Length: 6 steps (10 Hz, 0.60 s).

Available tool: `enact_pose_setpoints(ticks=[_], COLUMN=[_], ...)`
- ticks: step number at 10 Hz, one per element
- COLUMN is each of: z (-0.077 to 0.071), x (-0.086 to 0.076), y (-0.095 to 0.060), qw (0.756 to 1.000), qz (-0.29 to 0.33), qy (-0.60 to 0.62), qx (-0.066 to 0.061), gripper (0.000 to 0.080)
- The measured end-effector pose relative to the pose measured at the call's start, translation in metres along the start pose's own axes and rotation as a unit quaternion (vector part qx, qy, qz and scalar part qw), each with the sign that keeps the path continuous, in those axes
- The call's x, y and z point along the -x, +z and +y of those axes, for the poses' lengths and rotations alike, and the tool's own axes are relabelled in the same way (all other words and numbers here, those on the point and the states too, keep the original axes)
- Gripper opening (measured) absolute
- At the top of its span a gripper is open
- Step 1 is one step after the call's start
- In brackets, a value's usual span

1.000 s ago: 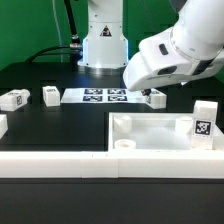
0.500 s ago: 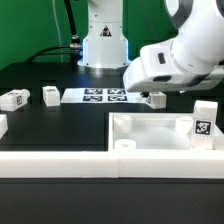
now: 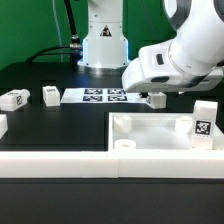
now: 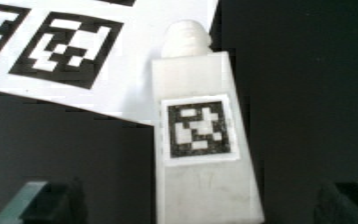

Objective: Assemble square table

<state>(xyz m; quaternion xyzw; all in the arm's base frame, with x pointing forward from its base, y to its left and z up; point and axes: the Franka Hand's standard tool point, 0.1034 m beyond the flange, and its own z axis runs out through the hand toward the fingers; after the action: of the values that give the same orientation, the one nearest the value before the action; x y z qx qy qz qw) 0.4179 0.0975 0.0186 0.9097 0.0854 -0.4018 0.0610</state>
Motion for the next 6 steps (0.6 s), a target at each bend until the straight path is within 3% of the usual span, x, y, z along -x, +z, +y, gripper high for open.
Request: enact_pose_setpoints(ticks=[3,5,6], z=[-0.005,-0.005,-0.004], x=[0.004,0.004,0.004], y=[0.017,0.018,0.018], qw=[1.0,1.0,1.0], qz=[-0.014,-0.016,-0.016], qy=[0.012,0.016,0.017], qx=[0.002,0.002,0.001], gripper=[0.0649,0.0649,0.0608])
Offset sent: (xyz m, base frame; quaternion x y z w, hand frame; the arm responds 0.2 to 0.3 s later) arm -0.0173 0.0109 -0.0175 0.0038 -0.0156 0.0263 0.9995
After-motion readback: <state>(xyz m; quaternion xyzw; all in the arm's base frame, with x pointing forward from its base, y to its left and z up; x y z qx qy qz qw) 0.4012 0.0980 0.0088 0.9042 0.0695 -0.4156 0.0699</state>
